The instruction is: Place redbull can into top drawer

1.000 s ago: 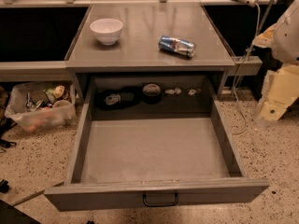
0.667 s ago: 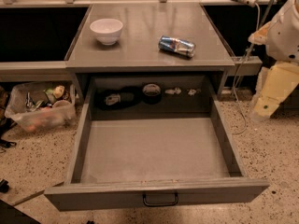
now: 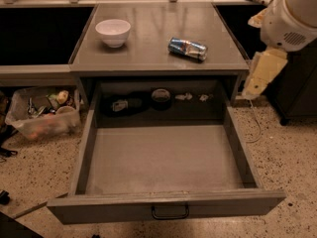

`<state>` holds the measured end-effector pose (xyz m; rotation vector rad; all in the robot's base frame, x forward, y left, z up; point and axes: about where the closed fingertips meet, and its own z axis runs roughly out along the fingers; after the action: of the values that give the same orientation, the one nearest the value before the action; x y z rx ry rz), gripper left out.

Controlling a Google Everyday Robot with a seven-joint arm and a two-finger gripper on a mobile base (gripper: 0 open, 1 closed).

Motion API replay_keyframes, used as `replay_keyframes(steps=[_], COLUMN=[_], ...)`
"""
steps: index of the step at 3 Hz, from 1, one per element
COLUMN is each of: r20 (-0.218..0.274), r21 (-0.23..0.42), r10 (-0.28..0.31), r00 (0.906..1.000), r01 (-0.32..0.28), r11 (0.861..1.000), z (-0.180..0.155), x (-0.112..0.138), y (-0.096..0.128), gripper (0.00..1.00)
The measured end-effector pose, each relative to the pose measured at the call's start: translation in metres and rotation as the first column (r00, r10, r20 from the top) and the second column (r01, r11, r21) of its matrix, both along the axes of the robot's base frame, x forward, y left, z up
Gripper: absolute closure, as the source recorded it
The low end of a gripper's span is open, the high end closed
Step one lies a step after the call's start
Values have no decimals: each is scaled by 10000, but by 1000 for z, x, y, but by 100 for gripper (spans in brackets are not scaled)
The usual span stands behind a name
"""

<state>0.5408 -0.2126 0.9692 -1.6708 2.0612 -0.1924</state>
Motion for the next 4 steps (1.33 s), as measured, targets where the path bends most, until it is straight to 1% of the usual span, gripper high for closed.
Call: replay_keyframes(steps=[1, 2, 3, 4], r20=[428, 203, 203, 428], r21=[279, 890, 890, 793], r10=[212, 372, 372, 493], r00=[9989, 9991, 9991, 9979], r01=[-224, -388, -389, -526], r11=[9994, 9953, 9953, 9955], z=[-14, -44, -44, -42], x=[48, 97, 97, 111], y=[6, 14, 14, 18], gripper=[0, 0, 0, 0])
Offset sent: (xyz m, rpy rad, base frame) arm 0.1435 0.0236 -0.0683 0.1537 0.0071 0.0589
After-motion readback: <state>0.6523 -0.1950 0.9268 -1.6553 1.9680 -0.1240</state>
